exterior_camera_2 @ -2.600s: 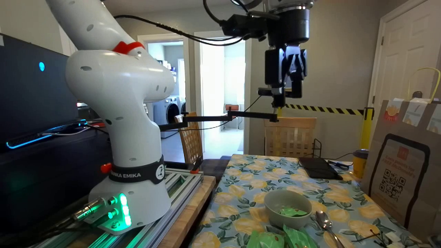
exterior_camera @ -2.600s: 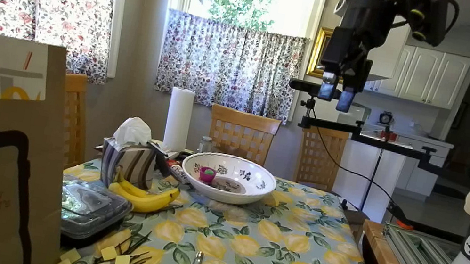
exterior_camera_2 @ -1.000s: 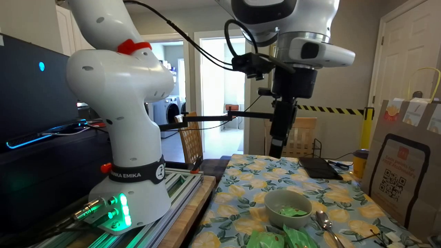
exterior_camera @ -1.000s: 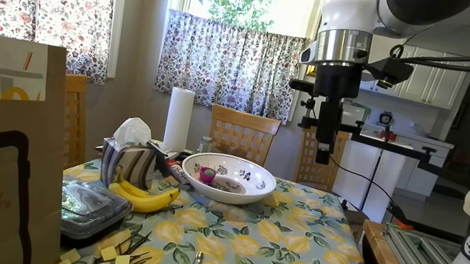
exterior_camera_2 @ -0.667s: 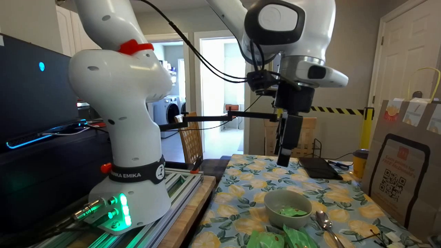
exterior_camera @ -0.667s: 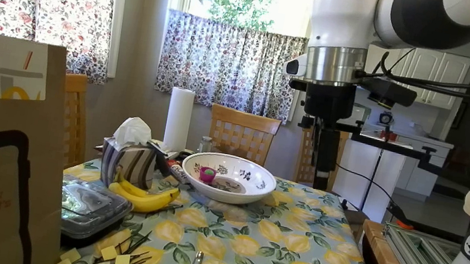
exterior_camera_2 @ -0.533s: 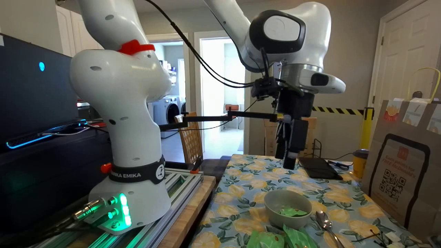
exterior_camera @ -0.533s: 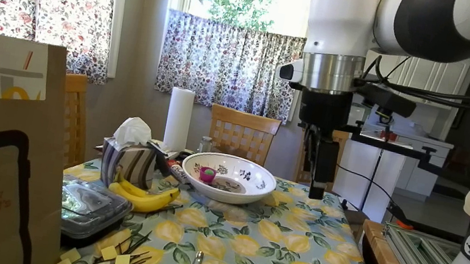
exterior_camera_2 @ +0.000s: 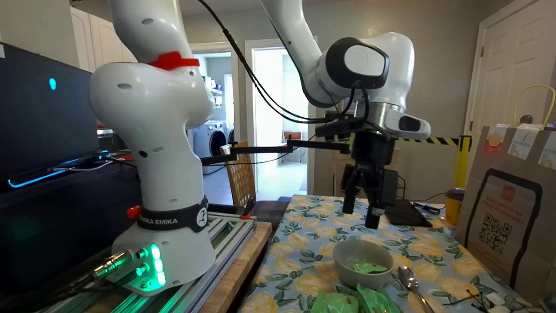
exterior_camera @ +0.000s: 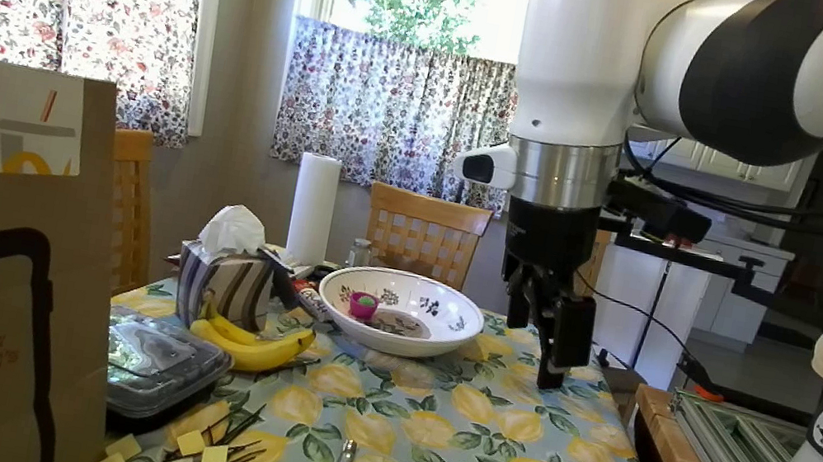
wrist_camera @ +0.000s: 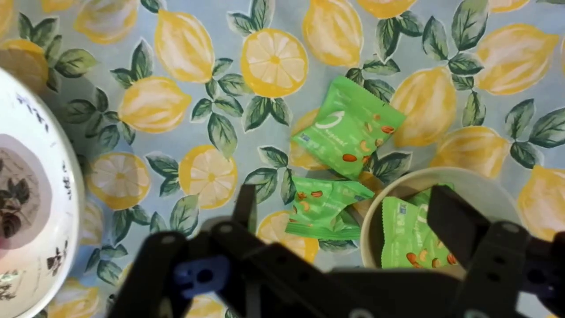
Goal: Take the green packet in the grey bowl out and place it on the table then pick up two green packets and place them in the grey bowl
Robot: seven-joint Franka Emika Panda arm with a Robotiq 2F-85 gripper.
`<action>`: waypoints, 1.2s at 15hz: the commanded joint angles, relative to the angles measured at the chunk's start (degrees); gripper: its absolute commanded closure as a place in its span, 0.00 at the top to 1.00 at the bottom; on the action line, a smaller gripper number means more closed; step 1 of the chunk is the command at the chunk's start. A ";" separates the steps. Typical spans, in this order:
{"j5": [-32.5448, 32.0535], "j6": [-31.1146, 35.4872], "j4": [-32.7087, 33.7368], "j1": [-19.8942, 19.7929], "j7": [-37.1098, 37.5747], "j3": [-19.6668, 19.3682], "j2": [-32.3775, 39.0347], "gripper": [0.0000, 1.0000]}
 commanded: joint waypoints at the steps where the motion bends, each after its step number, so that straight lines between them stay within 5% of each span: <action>1: 0.17 0.32 -0.18 0.71 -0.83 -0.76 -0.28 1.00; 10: -2.85 14.99 -0.25 2.04 -5.18 -0.32 7.11 1.00; 15: 4.49 23.01 0.78 2.25 -18.52 -0.10 14.16 1.00; 18: 3.38 22.40 -0.01 2.43 -16.74 -0.03 13.41 1.00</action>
